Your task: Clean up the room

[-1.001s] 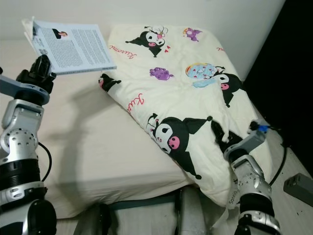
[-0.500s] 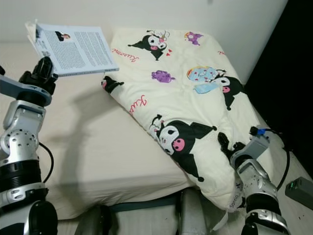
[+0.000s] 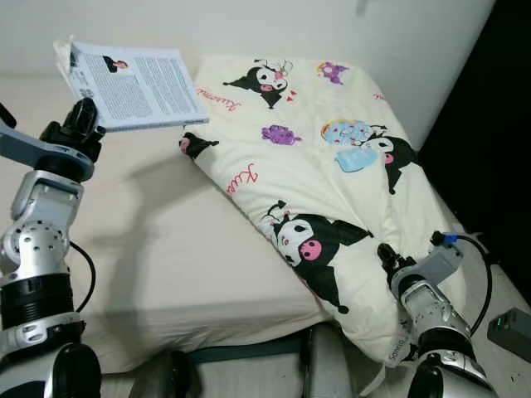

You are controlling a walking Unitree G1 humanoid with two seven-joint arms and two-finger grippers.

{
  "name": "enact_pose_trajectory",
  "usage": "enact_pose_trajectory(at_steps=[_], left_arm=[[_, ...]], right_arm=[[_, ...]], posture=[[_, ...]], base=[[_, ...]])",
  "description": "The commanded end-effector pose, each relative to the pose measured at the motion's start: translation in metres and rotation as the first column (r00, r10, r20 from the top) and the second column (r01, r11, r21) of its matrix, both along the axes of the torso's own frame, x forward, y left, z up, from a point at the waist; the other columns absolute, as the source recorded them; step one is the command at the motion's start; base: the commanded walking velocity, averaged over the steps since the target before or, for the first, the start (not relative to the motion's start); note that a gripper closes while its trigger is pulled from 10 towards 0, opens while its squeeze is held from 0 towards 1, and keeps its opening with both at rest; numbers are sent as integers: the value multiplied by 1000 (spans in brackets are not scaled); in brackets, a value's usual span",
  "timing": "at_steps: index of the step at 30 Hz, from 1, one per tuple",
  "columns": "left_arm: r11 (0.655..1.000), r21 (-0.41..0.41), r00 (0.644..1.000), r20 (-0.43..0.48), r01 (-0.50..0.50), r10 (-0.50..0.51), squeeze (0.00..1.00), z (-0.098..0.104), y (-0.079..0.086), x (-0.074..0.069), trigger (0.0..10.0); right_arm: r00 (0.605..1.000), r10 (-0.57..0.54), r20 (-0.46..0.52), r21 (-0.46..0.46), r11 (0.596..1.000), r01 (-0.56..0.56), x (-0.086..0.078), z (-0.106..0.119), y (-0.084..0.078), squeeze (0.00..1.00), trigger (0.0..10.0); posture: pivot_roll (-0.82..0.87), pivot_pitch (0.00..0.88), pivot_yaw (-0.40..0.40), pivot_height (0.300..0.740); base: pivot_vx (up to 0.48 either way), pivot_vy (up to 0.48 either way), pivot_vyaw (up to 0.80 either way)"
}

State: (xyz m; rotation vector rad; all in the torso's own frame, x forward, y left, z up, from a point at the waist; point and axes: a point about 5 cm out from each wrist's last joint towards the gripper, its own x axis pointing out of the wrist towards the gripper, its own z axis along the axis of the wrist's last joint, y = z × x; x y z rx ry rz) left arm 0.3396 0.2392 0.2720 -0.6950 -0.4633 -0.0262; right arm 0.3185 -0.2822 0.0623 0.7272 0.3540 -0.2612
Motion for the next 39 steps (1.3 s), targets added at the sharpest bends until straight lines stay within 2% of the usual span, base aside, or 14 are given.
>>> enact_pose_trajectory(at_steps=[1,17,19,21,22,23,24,25,27,35,36,37,38,39], left_arm=[[1000,11,999,33,7,-7,0,6,-5,-3,0],[984,145,994,49,-103,96,0,21,8,-1,0],[970,196,989,56,-146,137,0,28,11,-1,0],[970,196,989,56,-146,137,0,28,11,-1,0],[967,205,989,54,-149,140,0,28,10,-1,0],[967,205,989,54,-149,140,0,28,10,-1,0],[966,211,989,49,-147,139,0,26,8,-1,0],[966,211,989,49,-147,139,0,26,8,-1,0],[968,211,991,44,-134,128,0,22,3,-2,0],[970,208,992,38,-122,117,0,19,-2,-3,0],[971,209,993,34,-118,114,0,17,-3,-2,0],[971,209,993,34,-118,114,0,17,-3,-2,0],[972,210,994,28,-111,107,0,15,-4,-1,0],[972,210,994,28,-111,107,0,15,-4,-1,0]], right_arm=[[995,-1,-97,35,999,4,-10,-19,5,0,0],[927,257,273,-15,965,-263,22,33,34,0,0],[716,586,379,-152,803,-577,18,54,81,0,0],[716,586,379,-152,803,-577,18,54,81,0,0],[527,766,367,-221,622,-751,4,58,113,0,0],[527,766,367,-221,622,-751,4,58,113,0,0],[333,890,312,-269,419,-867,-16,53,138,0,0],[333,890,312,-269,419,-867,-16,53,138,0,0],[70,988,139,-234,101,-967,-56,24,155,0,0],[-72,988,-139,-154,-93,-984,-85,-16,133,0,0],[-72,970,-230,-147,-108,-983,-88,-26,122,0,4275],[-72,970,-230,-147,-108,-983,-88,-26,122,0,4275],[-51,953,-298,-159,-102,-982,-88,-32,112,0,10000],[-51,953,-298,-159,-102,-982,-88,-32,112,0,10000]], posture=[[-41,96,-19,530],[-54,77,-23,530],[-54,73,-23,530],[-54,73,-23,530],[-54,68,-27,530],[-54,68,-27,530],[-50,65,-35,530],[-50,65,-35,530],[-53,61,-41,530],[-59,58,-48,530],[-62,57,-47,530],[-62,57,-47,530],[-63,56,-45,530],[-63,56,-45,530]], base=[[0,0,0],[0,0,0],[0,0,0],[0,0,0],[0,0,0],[0,0,0],[0,0,0],[0,0,0],[0,0,0],[0,0,0],[0,0,0],[0,0,0],[0,0,0],[0,0,0]])
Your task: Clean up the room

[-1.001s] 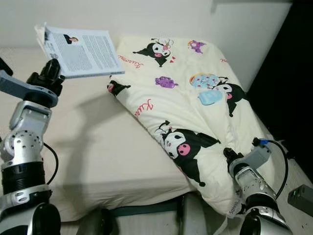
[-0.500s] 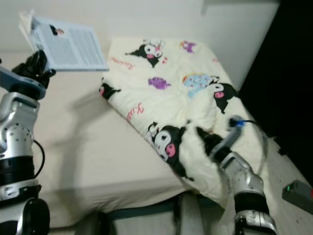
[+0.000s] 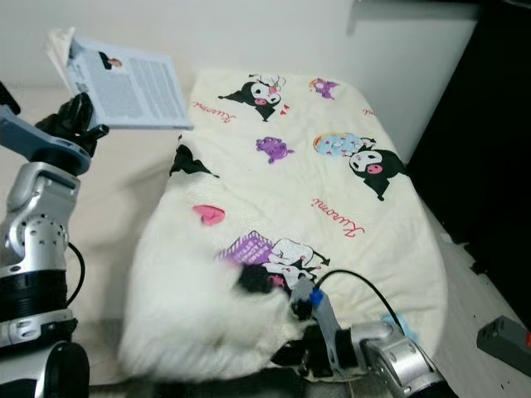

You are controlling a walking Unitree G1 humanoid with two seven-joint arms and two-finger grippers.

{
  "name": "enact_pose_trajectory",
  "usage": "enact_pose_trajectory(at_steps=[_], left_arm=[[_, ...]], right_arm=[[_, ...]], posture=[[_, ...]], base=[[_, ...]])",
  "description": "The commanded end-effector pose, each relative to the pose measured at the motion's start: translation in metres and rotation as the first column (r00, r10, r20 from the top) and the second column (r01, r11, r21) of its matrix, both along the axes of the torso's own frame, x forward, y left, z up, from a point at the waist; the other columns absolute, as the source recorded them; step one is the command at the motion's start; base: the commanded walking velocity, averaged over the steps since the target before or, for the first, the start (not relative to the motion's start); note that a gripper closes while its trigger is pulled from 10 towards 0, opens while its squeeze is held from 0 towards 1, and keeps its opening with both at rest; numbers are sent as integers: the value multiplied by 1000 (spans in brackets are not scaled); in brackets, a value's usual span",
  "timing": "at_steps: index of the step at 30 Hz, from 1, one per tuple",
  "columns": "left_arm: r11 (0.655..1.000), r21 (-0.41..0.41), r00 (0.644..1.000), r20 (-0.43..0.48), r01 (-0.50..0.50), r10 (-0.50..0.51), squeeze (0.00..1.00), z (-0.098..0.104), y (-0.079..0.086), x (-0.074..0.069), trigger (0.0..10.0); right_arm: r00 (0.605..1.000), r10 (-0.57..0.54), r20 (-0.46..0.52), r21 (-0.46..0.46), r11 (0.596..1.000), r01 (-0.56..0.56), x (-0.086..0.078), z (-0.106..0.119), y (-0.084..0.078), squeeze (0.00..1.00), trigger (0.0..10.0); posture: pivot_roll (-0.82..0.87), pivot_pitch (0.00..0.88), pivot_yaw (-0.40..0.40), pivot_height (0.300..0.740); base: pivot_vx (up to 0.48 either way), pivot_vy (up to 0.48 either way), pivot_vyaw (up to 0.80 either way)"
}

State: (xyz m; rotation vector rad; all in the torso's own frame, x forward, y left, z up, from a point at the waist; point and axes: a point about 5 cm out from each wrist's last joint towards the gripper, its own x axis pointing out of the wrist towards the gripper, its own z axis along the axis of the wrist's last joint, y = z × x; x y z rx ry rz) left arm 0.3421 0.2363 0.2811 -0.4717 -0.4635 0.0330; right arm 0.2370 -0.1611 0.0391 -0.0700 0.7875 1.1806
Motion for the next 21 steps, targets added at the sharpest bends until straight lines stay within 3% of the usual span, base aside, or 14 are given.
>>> enact_pose_trajectory(at_steps=[1,5,9,10,11,12,13,14,17,19,21], left_arm=[[1000,12,999,39,5,-6,0,5,-4,-2,0],[1000,15,999,35,13,-14,0,4,-7,-1,0],[999,25,999,28,26,-27,0,3,-11,2,0],[999,30,999,24,31,-31,0,2,-13,4,0],[999,30,999,24,31,-31,0,2,-13,4,0],[999,34,999,21,34,-35,0,2,-14,5,0],[999,34,999,21,34,-35,0,2,-14,5,0],[998,43,999,17,37,-38,0,1,-16,6,0],[997,60,999,10,38,-39,0,-1,-18,6,0],[995,92,999,-4,41,-41,0,-5,-22,7,0],[994,104,999,-10,42,-41,0,-6,-23,7,0]], right_arm=[[999,-29,-16,-98,995,27,-6,-12,-15,0,10000],[999,-46,-9,-115,992,45,-7,-10,-19,0,10000],[994,-108,36,-48,993,109,1,6,-16,0,10000],[987,-150,54,11,989,150,7,15,-11,871,10000],[987,-150,54,11,989,150,7,15,-11,871,10000],[986,-158,54,93,984,152,10,25,-2,1000,10000],[986,-158,54,93,984,152,10,25,-2,1000,10000],[987,-155,44,169,975,145,10,34,6,1000,10000],[992,-123,29,237,965,113,7,41,13,1000,10000],[999,-38,9,335,942,33,-2,55,22,1000,10000],[1000,-9,7,356,934,6,-6,59,23,1000,10000]], posture=[[-63,54,-44,530],[-64,52,-40,530],[-72,49,-33,530],[-75,48,-33,530],[-75,48,-33,530],[-77,47,-35,530],[-77,47,-35,530],[-79,44,-38,530],[-81,40,-40,530],[-84,33,-43,530],[-84,32,-44,530]], base=[[0,0,0],[0,0,0],[0,0,0],[0,0,0],[0,0,0],[0,0,0],[0,0,0],[0,0,0],[0,0,0],[0,0,0],[0,0,0]])
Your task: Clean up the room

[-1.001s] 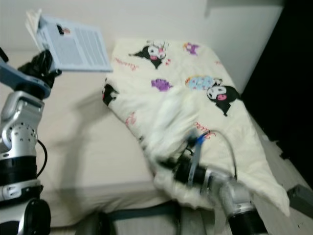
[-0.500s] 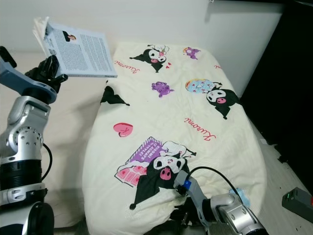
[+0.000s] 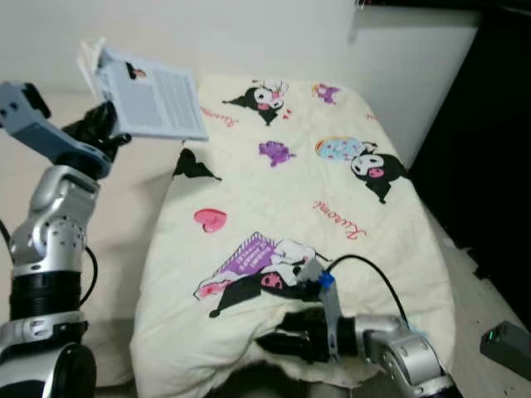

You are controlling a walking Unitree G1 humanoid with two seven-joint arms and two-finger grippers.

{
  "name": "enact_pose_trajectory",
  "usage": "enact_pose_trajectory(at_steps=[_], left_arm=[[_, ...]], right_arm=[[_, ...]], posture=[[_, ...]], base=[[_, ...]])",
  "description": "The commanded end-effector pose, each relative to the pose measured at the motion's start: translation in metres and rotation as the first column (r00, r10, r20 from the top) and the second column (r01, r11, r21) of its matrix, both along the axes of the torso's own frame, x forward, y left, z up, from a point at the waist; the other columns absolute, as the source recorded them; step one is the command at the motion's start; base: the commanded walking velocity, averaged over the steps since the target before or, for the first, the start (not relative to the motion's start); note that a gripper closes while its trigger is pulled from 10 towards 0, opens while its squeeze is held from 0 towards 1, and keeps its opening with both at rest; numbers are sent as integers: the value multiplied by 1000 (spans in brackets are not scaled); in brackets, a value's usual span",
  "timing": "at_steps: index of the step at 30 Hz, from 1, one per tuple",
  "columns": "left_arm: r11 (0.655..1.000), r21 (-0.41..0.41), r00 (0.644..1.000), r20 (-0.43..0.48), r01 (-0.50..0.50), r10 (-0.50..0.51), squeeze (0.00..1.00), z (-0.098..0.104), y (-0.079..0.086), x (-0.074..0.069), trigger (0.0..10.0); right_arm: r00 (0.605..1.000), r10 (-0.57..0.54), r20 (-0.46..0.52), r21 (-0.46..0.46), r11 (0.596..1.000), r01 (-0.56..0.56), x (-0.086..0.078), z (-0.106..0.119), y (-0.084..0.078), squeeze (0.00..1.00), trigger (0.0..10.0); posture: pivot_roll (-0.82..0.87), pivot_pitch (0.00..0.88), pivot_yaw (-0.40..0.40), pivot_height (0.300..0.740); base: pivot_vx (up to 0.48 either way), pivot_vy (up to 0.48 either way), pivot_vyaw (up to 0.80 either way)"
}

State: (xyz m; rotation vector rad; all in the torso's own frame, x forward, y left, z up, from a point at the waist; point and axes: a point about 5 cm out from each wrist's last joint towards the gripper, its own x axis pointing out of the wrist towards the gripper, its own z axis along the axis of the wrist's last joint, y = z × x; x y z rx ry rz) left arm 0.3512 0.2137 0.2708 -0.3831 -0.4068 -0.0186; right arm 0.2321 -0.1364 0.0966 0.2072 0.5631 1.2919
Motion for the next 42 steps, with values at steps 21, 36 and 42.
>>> enact_pose_trajectory(at_steps=[21,36,42], left_arm=[[1000,-10,989,-147,-4,3,0,-44,-6,-1,10000],[999,-2,977,-210,41,-41,0,-64,-25,-8,10000],[994,-55,976,-193,93,-102,0,-62,-30,-11,10000]], right_arm=[[815,-579,7,467,723,509,58,73,-40,0,10000],[864,-504,-14,414,783,464,45,59,-17,0,10000],[775,-631,-41,443,684,580,59,62,-33,0,10000]], posture=[[-89,17,-52,535],[-94,22,-46,582],[-91,23,-46,605]], base=[[0,0,0],[0,0,0],[-449,0,0]])
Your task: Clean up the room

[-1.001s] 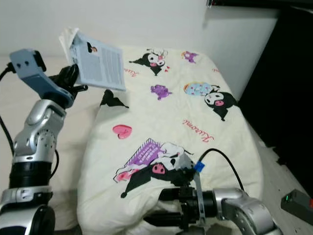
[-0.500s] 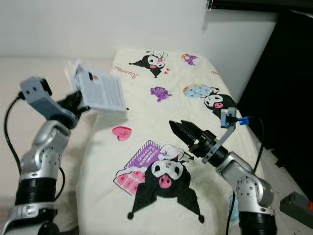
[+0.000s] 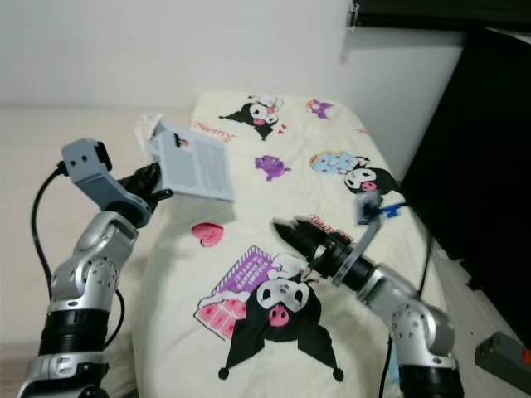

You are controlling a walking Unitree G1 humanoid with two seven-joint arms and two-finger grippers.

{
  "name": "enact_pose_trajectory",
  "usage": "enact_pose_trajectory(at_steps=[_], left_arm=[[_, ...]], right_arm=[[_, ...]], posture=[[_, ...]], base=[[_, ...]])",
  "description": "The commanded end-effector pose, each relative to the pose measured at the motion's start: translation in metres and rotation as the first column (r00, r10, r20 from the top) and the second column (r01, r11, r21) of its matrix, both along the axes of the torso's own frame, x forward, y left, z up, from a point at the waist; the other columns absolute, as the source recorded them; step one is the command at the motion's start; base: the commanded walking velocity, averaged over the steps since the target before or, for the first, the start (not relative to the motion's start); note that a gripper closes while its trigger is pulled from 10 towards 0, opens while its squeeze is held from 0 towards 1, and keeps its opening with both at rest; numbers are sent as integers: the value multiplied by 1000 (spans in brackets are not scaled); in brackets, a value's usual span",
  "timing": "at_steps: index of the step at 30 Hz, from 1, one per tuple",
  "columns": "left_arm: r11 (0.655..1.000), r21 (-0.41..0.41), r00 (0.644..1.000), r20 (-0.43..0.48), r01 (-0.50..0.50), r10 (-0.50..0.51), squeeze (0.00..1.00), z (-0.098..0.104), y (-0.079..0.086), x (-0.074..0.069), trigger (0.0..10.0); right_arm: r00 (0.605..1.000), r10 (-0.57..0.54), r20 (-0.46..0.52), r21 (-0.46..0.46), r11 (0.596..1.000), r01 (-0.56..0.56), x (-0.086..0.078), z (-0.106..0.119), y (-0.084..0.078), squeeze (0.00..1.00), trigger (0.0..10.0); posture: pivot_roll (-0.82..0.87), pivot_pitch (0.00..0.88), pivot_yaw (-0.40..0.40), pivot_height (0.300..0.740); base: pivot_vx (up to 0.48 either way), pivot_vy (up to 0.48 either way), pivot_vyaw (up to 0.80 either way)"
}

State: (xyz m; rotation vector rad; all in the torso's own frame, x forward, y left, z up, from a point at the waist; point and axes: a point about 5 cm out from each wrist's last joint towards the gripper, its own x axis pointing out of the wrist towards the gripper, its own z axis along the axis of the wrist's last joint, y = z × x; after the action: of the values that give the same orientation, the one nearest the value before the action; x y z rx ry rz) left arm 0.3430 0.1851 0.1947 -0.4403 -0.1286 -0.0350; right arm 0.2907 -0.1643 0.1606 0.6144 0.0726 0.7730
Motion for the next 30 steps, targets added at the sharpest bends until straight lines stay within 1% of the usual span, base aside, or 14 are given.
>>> enact_pose_trajectory(at_steps=[1,3,4,6,7,8,11,12,17,19,22,23,27,30], left_arm=[[1000,-5,997,70,18,-17,0,14,-2,-3,10000],[999,-40,995,100,4,0,0,17,2,-5,10000],[998,-59,994,104,-2,8,0,17,3,-6,10000],[998,-67,995,97,-4,11,0,17,4,-6,10000],[998,-67,995,97,-4,11,0,17,4,-6,10000],[998,-60,995,102,14,-8,0,18,3,-6,10000],[998,-60,995,102,14,-8,0,18,3,-6,10000],[997,-69,992,129,26,-17,0,22,5,-7,10000],[997,-70,993,114,26,-18,0,21,8,-6,10000],[998,-57,993,115,33,-26,0,22,7,-6,10000],[998,-60,992,129,27,-19,0,25,9,-6,10000],[999,-40,994,106,36,-32,0,23,8,-5,10000],[997,-49,991,124,56,-50,0,24,5,-5,10000],[997,-43,992,114,60,-55,0,24,3,-5,10000]], right_arm=[[999,-33,-10,19,999,33,0,-2,-5,0,10000],[997,-73,-6,57,996,73,3,-1,-8,0,10000],[997,-78,-1,72,994,78,3,0,-8,0,10000],[997,-79,7,89,993,78,3,2,-7,0,10000],[997,-79,7,89,993,78,3,2,-7,0,10000],[997,-75,15,101,992,73,3,4,-6,0,10000],[997,-75,15,101,992,73,3,4,-6,0,10000],[997,-75,18,114,991,73,4,6,-7,0,10000],[996,-83,17,118,990,80,4,6,-8,0,10000],[996,-92,16,120,989,90,5,6,-8,0,10000],[994,-110,17,134,985,107,7,7,-10,0,10000],[993,-116,17,140,984,112,7,7,-10,0,10000],[993,-117,18,143,983,114,8,7,-10,0,10000],[993,-114,19,142,984,110,8,7,-8,0,10000]], posture=[[-91,23,-46,605],[-86,25,-45,614],[-86,25,-45,619],[-86,26,-43,624],[-86,26,-43,624],[-86,28,-44,629],[-86,28,-44,629],[-86,28,-43,638],[-88,27,-43,647],[-88,28,-42,652],[-85,28,-39,662],[-86,27,-39,666],[-86,26,-39,676],[-85,25,-40,685]], base=[[-480,0,0],[-167,0,0],[0,0,0],[0,0,0],[0,0,0],[-480,0,0],[-480,0,0],[0,0,0],[0,0,0],[-480,0,0],[0,0,0],[-379,0,0],[-455,0,0],[0,0,0]])
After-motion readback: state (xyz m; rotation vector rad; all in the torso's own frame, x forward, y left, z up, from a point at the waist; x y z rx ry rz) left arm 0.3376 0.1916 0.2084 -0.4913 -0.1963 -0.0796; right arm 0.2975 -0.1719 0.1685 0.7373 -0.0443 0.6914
